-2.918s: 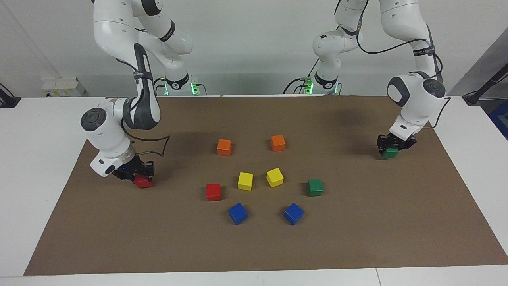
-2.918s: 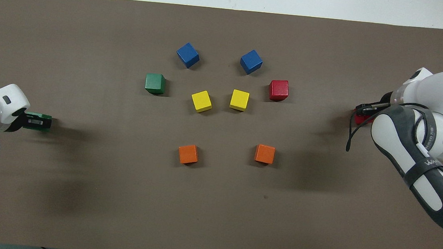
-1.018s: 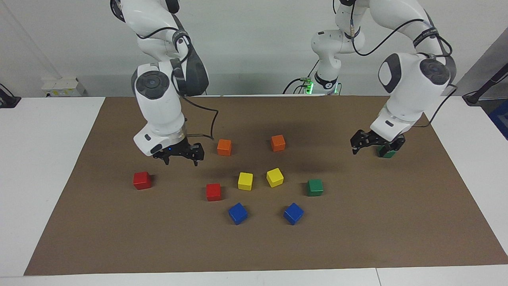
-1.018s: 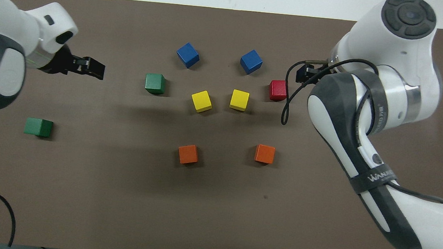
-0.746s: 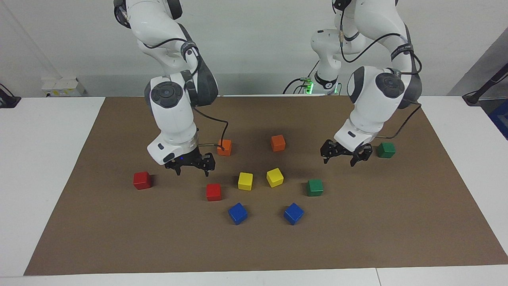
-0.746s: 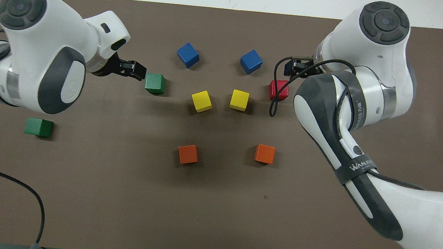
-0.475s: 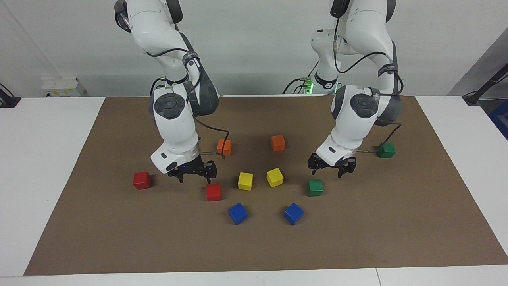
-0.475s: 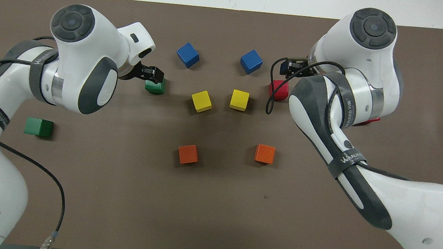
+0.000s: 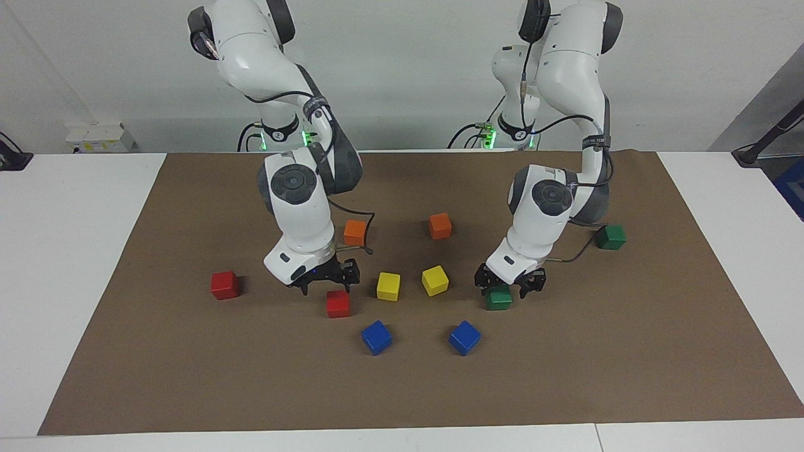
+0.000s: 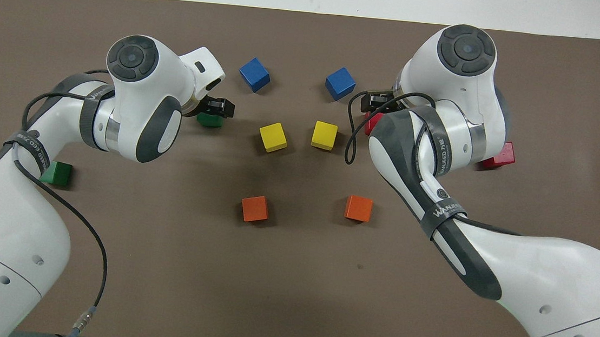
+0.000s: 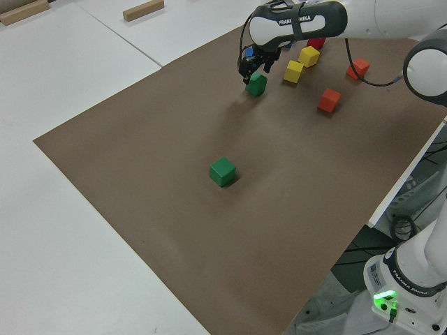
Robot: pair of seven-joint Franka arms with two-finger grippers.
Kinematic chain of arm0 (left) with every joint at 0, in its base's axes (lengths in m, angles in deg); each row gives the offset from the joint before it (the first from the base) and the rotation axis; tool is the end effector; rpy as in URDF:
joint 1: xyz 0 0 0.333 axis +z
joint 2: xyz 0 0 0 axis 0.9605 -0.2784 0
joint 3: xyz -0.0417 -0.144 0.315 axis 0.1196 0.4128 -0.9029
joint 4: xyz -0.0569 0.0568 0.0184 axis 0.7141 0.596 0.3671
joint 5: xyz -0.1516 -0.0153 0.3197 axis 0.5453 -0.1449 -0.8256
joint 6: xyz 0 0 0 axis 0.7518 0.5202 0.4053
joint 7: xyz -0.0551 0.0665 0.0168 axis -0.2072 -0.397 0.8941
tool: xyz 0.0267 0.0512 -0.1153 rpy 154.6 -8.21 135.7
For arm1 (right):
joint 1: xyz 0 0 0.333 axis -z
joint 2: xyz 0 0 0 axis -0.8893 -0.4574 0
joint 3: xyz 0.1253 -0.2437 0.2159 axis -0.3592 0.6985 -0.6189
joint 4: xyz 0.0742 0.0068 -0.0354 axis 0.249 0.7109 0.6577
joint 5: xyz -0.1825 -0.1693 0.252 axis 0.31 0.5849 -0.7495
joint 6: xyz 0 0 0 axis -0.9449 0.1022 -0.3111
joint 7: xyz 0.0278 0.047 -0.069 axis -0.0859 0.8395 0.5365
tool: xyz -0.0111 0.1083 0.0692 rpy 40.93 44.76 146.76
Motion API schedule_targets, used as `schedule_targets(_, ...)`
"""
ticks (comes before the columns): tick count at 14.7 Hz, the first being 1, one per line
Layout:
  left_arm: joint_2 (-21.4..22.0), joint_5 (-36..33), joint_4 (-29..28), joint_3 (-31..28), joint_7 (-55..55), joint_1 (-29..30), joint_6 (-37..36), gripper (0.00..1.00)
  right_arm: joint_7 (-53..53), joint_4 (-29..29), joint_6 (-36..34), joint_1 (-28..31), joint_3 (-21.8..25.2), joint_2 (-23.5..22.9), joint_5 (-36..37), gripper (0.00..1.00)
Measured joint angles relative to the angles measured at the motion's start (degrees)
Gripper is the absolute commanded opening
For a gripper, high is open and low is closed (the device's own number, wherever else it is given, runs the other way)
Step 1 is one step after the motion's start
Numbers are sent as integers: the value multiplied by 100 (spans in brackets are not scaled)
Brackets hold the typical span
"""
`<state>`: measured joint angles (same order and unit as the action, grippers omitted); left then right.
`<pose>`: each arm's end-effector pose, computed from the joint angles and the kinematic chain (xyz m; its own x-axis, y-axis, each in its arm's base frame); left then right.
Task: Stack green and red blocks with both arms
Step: 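Grasp another green cube with the left gripper while the right gripper grasps red, then carry green onto green with the left gripper while the right gripper carries red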
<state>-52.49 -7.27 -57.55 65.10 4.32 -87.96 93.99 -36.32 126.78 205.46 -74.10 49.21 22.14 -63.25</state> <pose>0.6210 -0.2217 0.3528 0.9808 -0.1710 0.0936 -0.1755 -0.9836 0.0418 0.6545 0.2012 0.3970 0.9978 0.0261 0.0604 0.0263 -0.9996 -0.0036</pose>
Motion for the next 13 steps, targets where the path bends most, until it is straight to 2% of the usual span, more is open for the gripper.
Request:
schedule_targets(6,0,-2,-195,-8,45,0,371,100,-40,189,463,-24,-9,-137,-44,97)
schedule_targets(8,0,-3,-201,-7,54,0,394,89,-40,204,535,-45,-18,-164,-59,97)
schedule_targets(9,0,-4,-201,-6,57,0,396,78,-40,214,573,-58,-22,-183,-63,97)
schedule_targets(10,0,-4,-202,-7,63,-1,396,60,-40,239,635,-76,-23,-209,-65,97)
schedule_targets(11,0,-7,-205,-6,64,-2,396,40,-39,277,735,-91,-23,-240,-66,97)
schedule_targets(12,0,-23,-207,-6,64,-5,395,12,-39,321,833,-101,-23,-269,-66,96)
schedule_targets(13,1,-69,-209,-5,69,-10,393,0,-39,370,917,-104,-23,-296,-66,96)
